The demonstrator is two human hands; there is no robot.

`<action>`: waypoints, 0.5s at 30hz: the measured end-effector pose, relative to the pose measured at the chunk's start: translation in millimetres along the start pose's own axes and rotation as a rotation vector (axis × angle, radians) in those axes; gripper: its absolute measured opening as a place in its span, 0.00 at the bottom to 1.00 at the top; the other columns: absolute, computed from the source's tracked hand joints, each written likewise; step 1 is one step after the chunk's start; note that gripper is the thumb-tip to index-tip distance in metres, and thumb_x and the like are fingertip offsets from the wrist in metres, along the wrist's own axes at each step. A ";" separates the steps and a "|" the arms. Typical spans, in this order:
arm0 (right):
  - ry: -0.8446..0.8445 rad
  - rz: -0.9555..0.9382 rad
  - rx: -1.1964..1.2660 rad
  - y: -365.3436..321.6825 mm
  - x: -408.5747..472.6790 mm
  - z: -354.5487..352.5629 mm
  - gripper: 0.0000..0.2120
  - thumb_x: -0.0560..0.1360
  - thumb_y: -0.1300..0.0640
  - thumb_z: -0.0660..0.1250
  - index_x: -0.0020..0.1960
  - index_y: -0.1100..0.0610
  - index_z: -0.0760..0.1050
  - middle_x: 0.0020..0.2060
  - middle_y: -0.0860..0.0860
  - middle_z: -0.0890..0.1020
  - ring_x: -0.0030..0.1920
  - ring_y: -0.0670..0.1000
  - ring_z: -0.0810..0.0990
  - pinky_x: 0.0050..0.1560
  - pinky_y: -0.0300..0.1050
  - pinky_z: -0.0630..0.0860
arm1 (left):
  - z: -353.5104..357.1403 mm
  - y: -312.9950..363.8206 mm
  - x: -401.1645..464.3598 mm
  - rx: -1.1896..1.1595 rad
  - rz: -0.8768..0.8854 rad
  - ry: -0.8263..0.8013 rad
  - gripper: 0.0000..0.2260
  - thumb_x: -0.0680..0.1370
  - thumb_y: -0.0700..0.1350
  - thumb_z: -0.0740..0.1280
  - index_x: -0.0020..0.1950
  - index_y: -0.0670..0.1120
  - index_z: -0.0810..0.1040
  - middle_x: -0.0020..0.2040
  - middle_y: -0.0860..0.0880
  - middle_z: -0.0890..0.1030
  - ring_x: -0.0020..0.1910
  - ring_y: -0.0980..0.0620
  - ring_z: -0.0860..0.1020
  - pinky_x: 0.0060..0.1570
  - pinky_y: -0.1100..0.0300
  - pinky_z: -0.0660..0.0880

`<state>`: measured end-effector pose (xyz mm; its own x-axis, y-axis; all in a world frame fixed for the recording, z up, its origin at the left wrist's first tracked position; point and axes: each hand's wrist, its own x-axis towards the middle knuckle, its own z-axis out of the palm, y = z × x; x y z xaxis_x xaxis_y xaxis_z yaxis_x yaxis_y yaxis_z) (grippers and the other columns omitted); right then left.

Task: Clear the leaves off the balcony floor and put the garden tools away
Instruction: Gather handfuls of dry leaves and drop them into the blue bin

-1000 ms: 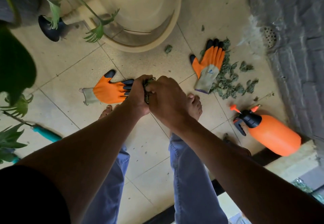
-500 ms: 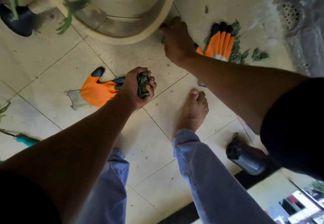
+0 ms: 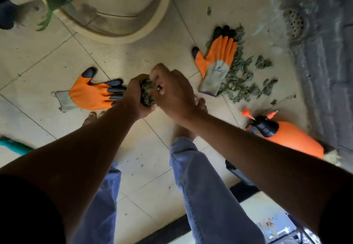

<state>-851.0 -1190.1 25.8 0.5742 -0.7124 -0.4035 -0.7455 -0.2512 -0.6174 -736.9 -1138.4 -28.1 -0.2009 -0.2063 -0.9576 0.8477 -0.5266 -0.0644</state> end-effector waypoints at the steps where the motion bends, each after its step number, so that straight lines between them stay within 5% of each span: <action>1: -0.006 -0.003 -0.070 0.8 -8.6 1.3 0.07 0.73 0.58 0.72 0.49 0.54 0.77 0.41 0.50 0.83 0.47 0.57 0.78 0.40 0.54 0.78 | 3.1 -1.6 0.5 0.008 -0.005 -0.013 0.17 0.78 0.49 0.63 0.31 0.48 0.80 0.32 0.51 0.79 0.33 0.52 0.79 0.37 0.61 0.72; 4: 0.046 -0.055 -0.235 9.3 -25.6 1.7 0.03 0.73 0.57 0.71 0.47 0.55 0.81 0.47 0.52 0.82 0.50 0.57 0.77 0.40 0.52 0.77 | 10.4 -6.1 4.1 -0.017 -0.049 -0.033 0.13 0.77 0.50 0.66 0.34 0.48 0.79 0.33 0.51 0.76 0.33 0.51 0.76 0.37 0.60 0.70; 8: 0.149 -0.112 -0.224 21.0 -27.8 -13.1 0.12 0.73 0.56 0.62 0.53 0.55 0.81 0.58 0.54 0.79 0.54 0.55 0.76 0.45 0.46 0.71 | 20.9 -15.9 7.0 -0.005 -0.055 -0.020 0.13 0.78 0.48 0.64 0.34 0.48 0.77 0.33 0.50 0.76 0.32 0.52 0.77 0.35 0.62 0.73; 12: 0.212 0.253 -0.270 68.2 -2.4 -28.2 0.14 0.76 0.56 0.66 0.61 0.55 0.75 0.55 0.55 0.79 0.53 0.58 0.79 0.42 0.49 0.74 | 25.5 -13.7 7.6 -0.103 -0.127 -0.099 0.12 0.79 0.46 0.62 0.35 0.47 0.75 0.37 0.50 0.76 0.34 0.55 0.75 0.29 0.68 0.72; 14: 0.102 0.419 -0.334 106.8 14.2 -29.0 0.22 0.79 0.54 0.63 0.71 0.57 0.68 0.67 0.60 0.75 0.66 0.64 0.76 0.53 0.54 0.78 | 24.0 -11.9 9.3 -0.072 -0.121 -0.080 0.12 0.78 0.46 0.63 0.35 0.46 0.75 0.38 0.49 0.76 0.35 0.55 0.75 0.30 0.68 0.72; 15: 0.064 0.450 -0.316 122.8 22.9 -29.2 0.28 0.81 0.51 0.61 0.78 0.59 0.60 0.76 0.63 0.66 0.75 0.67 0.65 0.67 0.56 0.73 | 23.6 -11.2 9.7 -0.051 -0.116 -0.071 0.11 0.78 0.46 0.63 0.35 0.46 0.76 0.38 0.49 0.76 0.35 0.55 0.76 0.30 0.68 0.72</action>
<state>-939.3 -1256.4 -39.5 0.1614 -0.8309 -0.5325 -0.9835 -0.0904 -0.1570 -759.9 -1154.0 -30.1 -0.3321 -0.2051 -0.9207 0.8399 -0.5085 -0.1897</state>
